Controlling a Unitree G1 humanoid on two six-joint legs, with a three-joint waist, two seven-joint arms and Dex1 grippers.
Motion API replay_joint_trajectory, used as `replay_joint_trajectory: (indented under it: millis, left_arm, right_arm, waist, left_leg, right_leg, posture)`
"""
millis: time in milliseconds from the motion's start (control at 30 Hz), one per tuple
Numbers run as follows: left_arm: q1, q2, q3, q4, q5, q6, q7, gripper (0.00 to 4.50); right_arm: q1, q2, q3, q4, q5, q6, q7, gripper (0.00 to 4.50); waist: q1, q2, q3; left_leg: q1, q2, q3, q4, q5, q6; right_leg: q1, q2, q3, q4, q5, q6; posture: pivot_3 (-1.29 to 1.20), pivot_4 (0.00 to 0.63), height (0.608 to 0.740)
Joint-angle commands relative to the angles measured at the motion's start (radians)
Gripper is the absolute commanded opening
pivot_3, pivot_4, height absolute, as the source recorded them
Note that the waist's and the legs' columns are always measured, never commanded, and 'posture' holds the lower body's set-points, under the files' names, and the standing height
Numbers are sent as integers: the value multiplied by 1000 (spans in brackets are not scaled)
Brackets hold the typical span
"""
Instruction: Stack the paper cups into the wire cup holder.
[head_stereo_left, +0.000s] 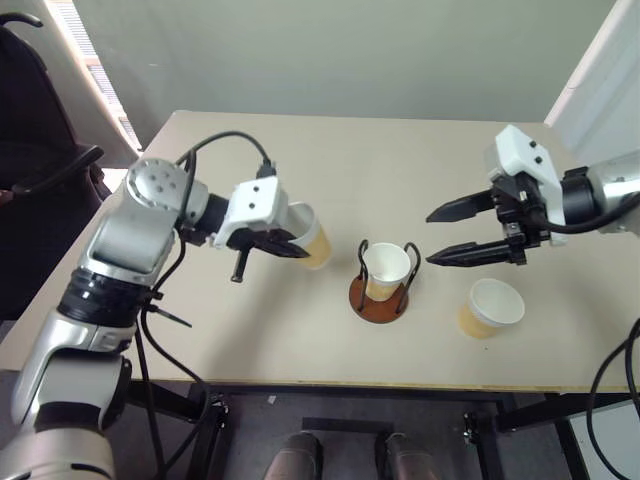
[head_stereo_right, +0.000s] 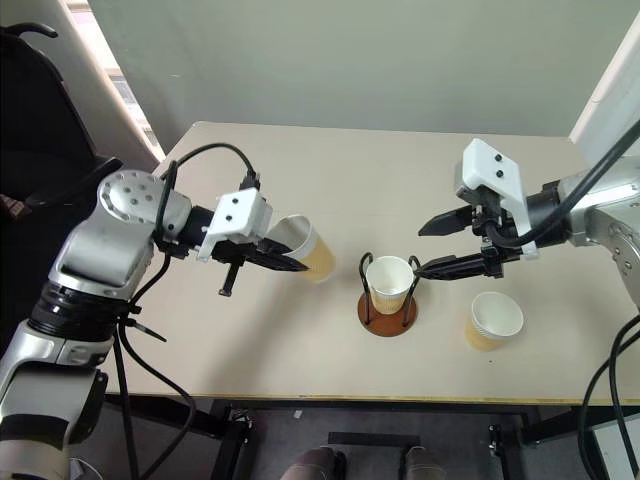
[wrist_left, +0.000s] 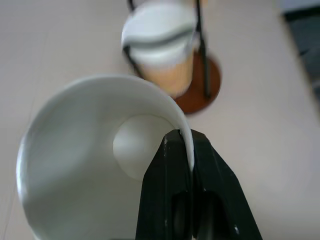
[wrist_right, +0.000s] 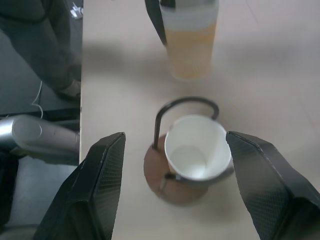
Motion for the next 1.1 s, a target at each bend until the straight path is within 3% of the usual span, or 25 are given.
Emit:
replay_joint_trajectory:
  millis: [33, 400, 867, 1100]
  left_arm:
    - [-101, 23, 20, -32, -121, 80, -71, 36]
    - [-354, 36, -232, 132, -301, -26, -75, 36]
    - [-578, -90, -588, 388, -372, -312, -75, 36]
    - [-625, -165, -683, 497, -385, -420, -75, 36]
  right_arm:
    - [12, -19, -54, -17, 9, -14, -5, 3325]
    - [105, -25, -112, -97, 76, 41, -60, 3325]
    - [210, -152, -319, -192, 144, 99, -136, 3325]
    - [153, -212, -411, -235, 249, 179, -188, 3325]
  waist:
    - [0, 0, 0]
    - [1, 0, 0]
    - [9, 0, 0]
    - [13, 0, 1]
  left_leg:
    - [0, 0, 0, 0, 0, 1]
    - [-1, 0, 0, 1, 0, 3]
    - [-5, -2, 3, 4, 0, 1]
    - [-10, -4, 3, 10, -3, 1]
  right_leg:
    - [0, 0, 0, 0, 0, 0]
    - [2, -1, 1, -3, 0, 1]
    - [1, -3, 1, -6, 0, 14]
    - [0, -5, 2, -6, -4, 21]
  posture:
    - [0, 150, 740]
    - [0, 150, 740]
    - [0, 150, 740]
    - [0, 150, 740]
